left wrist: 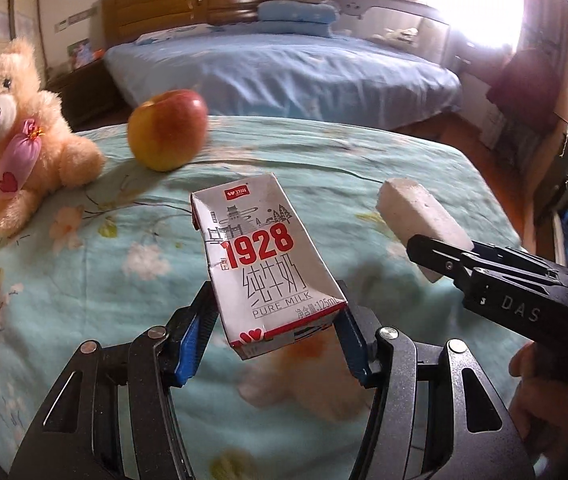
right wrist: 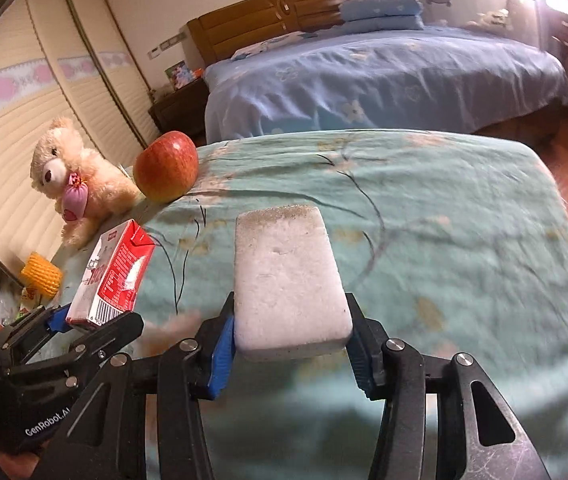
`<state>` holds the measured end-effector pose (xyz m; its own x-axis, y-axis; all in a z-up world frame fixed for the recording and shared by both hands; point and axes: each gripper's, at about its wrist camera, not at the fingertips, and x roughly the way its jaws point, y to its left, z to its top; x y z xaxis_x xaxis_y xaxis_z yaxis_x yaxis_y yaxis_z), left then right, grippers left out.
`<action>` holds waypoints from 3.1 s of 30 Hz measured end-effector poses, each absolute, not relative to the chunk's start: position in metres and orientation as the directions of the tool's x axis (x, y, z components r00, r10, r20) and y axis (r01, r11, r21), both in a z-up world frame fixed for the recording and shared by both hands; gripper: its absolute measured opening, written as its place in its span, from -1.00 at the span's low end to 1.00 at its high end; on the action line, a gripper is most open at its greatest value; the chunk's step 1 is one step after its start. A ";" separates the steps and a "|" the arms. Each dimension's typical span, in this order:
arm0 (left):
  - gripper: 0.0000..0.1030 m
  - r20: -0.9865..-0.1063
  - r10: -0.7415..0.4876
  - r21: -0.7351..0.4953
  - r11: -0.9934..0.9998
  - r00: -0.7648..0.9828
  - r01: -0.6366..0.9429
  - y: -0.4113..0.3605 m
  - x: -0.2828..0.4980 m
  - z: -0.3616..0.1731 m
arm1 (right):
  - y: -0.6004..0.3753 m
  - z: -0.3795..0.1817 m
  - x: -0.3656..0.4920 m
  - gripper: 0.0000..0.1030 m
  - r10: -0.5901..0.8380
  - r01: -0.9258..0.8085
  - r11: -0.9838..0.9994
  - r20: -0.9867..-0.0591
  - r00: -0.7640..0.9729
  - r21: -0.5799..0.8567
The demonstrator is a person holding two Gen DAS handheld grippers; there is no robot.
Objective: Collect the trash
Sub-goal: 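Lift and carry the milk carton and foam block toward the bin with both tools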
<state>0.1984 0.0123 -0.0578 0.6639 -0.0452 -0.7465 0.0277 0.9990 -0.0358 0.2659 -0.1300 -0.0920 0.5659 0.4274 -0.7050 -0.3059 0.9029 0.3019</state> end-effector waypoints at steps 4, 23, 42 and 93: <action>0.10 -0.742 -0.072 -0.034 0.997 0.667 0.070 -0.002 0.186 -0.056 | -0.143 -0.091 0.248 -0.04 0.421 -0.275 0.907 -0.696 0.581 0.319; 0.10 -0.757 -0.175 -0.071 0.980 0.630 0.186 -0.043 0.148 -0.068 | -0.187 -0.091 0.177 -0.04 0.320 -0.161 0.944 -0.689 0.651 0.287; 0.27 -0.764 -0.222 -0.115 0.971 0.606 0.211 -0.024 0.126 -0.089 | -0.220 -0.107 0.119 0.52 0.345 -0.129 0.923 -0.631 0.695 0.363; -0.11 -0.746 -0.230 -0.059 0.957 0.625 0.282 -0.074 0.117 -0.068 | -0.231 -0.077 0.118 -0.03 0.295 -0.099 0.942 -0.651 0.699 0.320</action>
